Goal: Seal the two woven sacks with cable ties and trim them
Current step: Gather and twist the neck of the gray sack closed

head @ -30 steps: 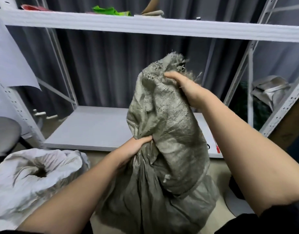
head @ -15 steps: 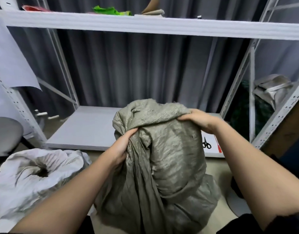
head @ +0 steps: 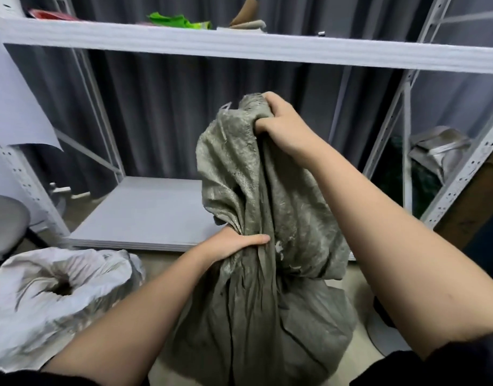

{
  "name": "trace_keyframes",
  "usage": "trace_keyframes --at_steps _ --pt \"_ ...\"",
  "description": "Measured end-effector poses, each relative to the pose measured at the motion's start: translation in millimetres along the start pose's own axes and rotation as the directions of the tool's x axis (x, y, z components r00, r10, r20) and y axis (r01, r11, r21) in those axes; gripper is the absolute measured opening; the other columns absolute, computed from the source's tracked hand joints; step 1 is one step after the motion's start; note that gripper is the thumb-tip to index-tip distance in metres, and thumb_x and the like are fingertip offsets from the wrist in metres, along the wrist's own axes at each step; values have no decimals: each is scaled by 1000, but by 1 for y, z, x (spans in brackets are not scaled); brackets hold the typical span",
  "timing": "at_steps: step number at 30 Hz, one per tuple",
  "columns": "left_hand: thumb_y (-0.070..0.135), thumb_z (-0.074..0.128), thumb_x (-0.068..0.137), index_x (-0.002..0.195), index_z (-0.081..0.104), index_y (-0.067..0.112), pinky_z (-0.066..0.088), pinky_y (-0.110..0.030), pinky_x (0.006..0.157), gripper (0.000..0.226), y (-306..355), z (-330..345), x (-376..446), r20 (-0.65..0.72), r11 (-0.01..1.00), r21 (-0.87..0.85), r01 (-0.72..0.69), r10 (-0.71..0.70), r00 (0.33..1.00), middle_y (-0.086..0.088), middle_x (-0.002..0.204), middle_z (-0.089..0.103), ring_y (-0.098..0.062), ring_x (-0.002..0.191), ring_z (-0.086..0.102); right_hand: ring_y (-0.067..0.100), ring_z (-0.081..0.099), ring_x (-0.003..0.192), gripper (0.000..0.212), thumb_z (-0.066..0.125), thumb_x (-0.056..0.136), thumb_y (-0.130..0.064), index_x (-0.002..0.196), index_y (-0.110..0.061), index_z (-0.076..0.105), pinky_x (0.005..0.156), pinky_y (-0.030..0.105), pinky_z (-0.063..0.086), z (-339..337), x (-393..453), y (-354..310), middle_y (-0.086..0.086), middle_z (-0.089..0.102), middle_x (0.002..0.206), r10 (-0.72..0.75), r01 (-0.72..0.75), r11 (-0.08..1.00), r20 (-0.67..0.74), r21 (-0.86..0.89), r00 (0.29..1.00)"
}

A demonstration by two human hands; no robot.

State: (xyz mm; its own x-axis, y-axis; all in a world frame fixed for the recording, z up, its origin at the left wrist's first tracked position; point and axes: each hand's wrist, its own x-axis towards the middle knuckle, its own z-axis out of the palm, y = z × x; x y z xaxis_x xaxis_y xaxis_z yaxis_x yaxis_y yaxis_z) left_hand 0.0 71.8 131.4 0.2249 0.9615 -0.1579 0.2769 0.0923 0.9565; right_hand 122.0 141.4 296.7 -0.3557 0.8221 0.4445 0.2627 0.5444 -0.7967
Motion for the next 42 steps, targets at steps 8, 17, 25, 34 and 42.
trace_keyframes --at_steps 8,17,25,34,42 --pt "22 61 79 86 66 15 46 -40 101 11 -15 -2 1 -186 972 -183 150 -184 965 -10 96 71 -29 99 66 12 48 123 90 75 76 -41 147 -18 24 110 31 35 -19 -19 32 -1 43 141 343 -318 937 209 -144 916" --pt "0 45 86 81 62 -1 54 -21 52 18 -22 -14 -2 -234 806 -586 84 -267 935 -8 56 68 -17 50 66 15 73 80 77 93 19 -50 85 -12 78 65 21 57 -29 -93 108 4 76 91 640 -808 586 644 -58 418" --pt "0 45 84 84 63 1 57 -27 61 18 -25 -22 -2 -214 789 -607 90 -271 938 -10 63 70 -19 55 68 12 70 86 14 56 93 -15 103 -14 65 80 20 55 -10 -105 128 -1 74 94 714 -778 590 589 -217 377" --pt "20 66 80 109 64 1 52 -34 88 35 -15 -24 -5 -157 922 -348 168 -234 960 -12 91 73 -27 87 70 10 54 84 20 53 89 -15 108 -11 46 68 23 45 -39 -32 69 -3 56 91 332 -333 932 -28 -146 943" --pt "26 74 80 122 58 20 41 -11 88 46 -5 6 -5 -16 996 50 71 -70 997 13 112 63 -5 101 59 2 49 79 33 50 75 10 97 -15 49 73 12 40 -9 5 -5 -9 54 86 -58 53 998 -129 -38 990"
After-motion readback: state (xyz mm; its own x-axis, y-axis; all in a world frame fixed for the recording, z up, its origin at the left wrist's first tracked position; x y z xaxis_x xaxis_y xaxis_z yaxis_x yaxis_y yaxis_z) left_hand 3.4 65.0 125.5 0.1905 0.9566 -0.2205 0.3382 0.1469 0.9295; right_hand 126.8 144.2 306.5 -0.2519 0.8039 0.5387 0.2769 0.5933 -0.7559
